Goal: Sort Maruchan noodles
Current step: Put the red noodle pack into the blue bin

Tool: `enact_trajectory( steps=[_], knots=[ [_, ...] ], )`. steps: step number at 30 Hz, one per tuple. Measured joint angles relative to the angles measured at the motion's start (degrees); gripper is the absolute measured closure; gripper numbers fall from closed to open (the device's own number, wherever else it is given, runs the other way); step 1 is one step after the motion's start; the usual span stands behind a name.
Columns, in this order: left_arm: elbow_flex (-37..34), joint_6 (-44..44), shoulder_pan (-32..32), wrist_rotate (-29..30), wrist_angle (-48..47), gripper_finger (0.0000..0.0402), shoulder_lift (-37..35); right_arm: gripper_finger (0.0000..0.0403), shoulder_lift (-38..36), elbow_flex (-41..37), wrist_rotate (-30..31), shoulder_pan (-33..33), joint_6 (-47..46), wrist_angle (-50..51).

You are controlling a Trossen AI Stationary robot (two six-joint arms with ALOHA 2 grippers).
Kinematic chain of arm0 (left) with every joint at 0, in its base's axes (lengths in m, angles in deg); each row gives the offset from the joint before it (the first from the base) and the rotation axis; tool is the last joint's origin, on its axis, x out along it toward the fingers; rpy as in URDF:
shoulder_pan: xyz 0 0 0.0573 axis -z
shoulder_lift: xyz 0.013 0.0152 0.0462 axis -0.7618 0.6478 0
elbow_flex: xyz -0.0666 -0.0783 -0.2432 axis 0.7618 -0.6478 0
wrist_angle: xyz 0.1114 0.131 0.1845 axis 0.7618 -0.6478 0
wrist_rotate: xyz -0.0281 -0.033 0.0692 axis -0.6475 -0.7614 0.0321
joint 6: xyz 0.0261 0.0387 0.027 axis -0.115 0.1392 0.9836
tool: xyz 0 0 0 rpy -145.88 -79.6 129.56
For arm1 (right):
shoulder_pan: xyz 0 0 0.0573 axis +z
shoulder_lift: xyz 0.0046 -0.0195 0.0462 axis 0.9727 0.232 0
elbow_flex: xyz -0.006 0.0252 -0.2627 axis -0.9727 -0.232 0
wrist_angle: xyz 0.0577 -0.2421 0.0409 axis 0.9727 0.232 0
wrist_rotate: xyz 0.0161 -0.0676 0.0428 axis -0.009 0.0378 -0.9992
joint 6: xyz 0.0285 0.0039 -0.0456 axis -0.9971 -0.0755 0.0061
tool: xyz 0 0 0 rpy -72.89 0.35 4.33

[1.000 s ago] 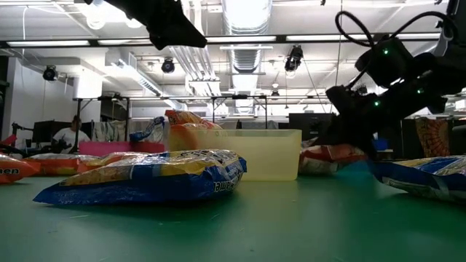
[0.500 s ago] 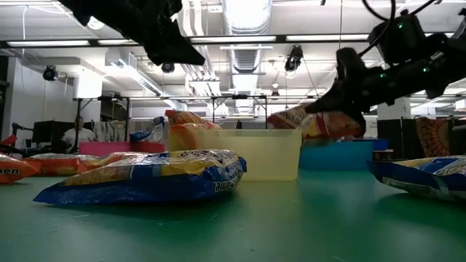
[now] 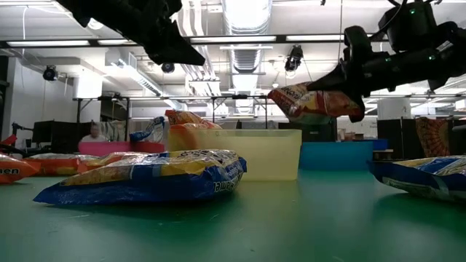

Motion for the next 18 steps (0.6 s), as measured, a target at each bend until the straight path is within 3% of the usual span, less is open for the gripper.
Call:
enact_trajectory(
  steps=[6,10,14,18],
  knots=[
    [1.38,4.69,0.0,-0.04,-1.62,0.0363,-2.65,0.039,-0.54,7.28,0.01,-0.13,-1.48,9.25],
    [1.16,7.86,0.0,-0.04,-1.95,0.0363,-5.98,0.039,-0.45,20.4,1.14,-1.63,-0.82,34.33],
    [-0.46,8.26,-0.02,-1.13,-3.34,0.0363,-9.39,0.039,1.52,35.83,7.71,-3.8,2.69,61.29],
    [-3.89,8.23,0.0,-5.0,-2.85,0.0363,-13.65,0.039,5.68,50.04,12.95,-7.11,6.27,81.63]
  ],
)
